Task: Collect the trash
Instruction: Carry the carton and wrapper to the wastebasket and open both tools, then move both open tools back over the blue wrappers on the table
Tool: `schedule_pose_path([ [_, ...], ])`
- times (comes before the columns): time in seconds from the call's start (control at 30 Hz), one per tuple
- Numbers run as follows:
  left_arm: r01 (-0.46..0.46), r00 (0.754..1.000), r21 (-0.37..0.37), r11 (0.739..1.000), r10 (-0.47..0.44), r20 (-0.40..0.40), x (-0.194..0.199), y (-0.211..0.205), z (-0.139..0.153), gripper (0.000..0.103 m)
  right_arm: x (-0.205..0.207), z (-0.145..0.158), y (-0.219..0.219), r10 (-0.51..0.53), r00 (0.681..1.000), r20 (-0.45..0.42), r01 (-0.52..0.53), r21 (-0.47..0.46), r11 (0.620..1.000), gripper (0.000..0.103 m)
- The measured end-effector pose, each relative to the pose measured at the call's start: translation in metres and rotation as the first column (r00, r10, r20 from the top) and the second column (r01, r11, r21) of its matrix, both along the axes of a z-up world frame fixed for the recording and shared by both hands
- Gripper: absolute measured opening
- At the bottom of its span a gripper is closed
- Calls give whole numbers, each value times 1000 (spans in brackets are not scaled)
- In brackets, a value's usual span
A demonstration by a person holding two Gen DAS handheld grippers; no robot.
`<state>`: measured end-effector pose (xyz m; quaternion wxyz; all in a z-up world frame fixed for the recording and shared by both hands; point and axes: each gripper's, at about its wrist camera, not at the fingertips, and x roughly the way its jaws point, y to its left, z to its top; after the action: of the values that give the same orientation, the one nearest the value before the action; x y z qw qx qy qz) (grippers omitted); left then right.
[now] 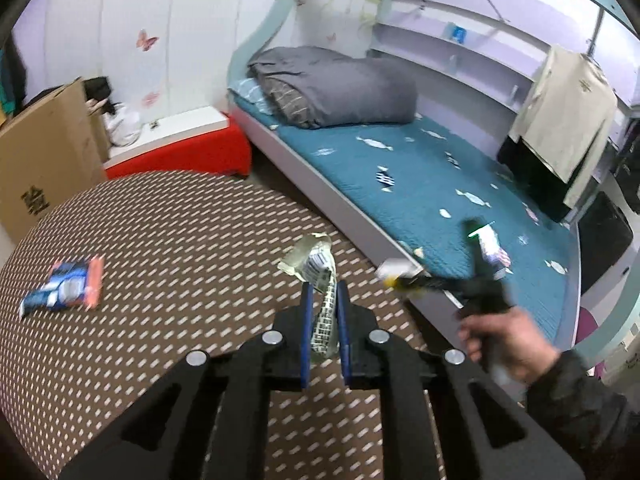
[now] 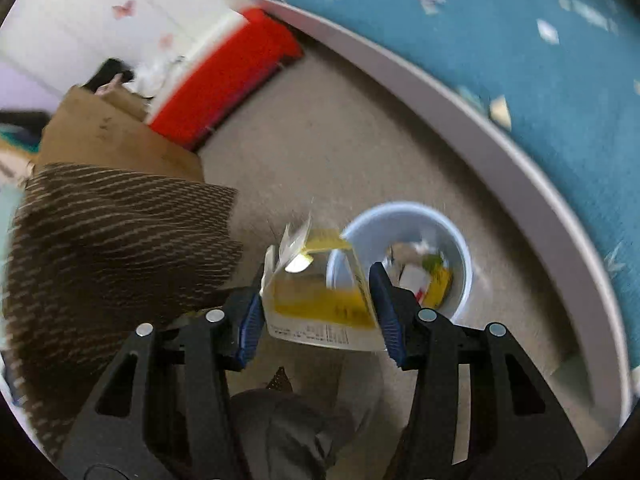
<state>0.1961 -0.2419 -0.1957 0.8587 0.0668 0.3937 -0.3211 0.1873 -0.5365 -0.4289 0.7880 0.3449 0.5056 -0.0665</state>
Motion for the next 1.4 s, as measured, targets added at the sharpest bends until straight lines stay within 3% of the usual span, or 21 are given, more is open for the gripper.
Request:
schedule_pose_path([
  [0.03,18,1000,4,1000,-18,3,2,-12,1,11,2,-15,-5,-21,1000,-19,22,32,999,60],
  [0.07,31,999,8,999,-31,5,1,-20,2,11,3,-21,-7,-41,999,-32,42,41,998,77],
  [0.1,43,999,12,999,-43,8,-1,-27,2,11,3,-24,-11,-61,998,-33,63,42,997,82],
  [0.3,123,992,42,991,-122,-32,9,-81,-11,11,-14,2,-24,-117,991,60,116,25,993,89],
  [0.5,212,969,80,974,-199,-143,26,-135,-44,11,-51,46,-41,-188,970,152,193,-18,981,95],
  [0.7,249,946,118,961,-215,-243,45,-180,-78,13,-80,96,-56,-232,941,247,255,-67,965,96],
  [0.73,263,937,119,957,-224,-267,48,-188,-84,18,-84,102,-58,-232,938,259,259,-73,963,97],
  [0.77,272,930,127,954,-227,-288,51,-196,-89,35,-87,111,-58,-232,933,275,264,-82,961,97],
  [0.8,272,931,134,953,-225,-289,53,-200,-92,52,-89,117,-59,-234,929,286,268,-87,960,97],
  [0.83,256,939,146,956,-210,-272,55,-202,-93,89,-92,125,-58,-234,924,302,272,-91,958,97],
  [0.87,233,950,146,961,-192,-248,57,-202,-92,96,-90,129,-59,-230,922,311,270,-93,958,97],
  [0.93,219,954,115,969,-187,-236,59,-199,-86,96,-92,138,-55,-222,919,325,269,-106,957,97],
  [1.0,197,962,129,972,-166,-215,59,-194,-79,96,-94,148,-47,-209,916,343,264,-122,957,97],
  [1.17,135,987,78,988,-128,-98,47,-164,-44,96,-89,174,-18,-143,915,376,241,-226,944,97],
  [1.4,32,999,33,999,-33,26,30,-109,-1,96,-82,216,31,-33,908,418,173,-301,938,97],
])
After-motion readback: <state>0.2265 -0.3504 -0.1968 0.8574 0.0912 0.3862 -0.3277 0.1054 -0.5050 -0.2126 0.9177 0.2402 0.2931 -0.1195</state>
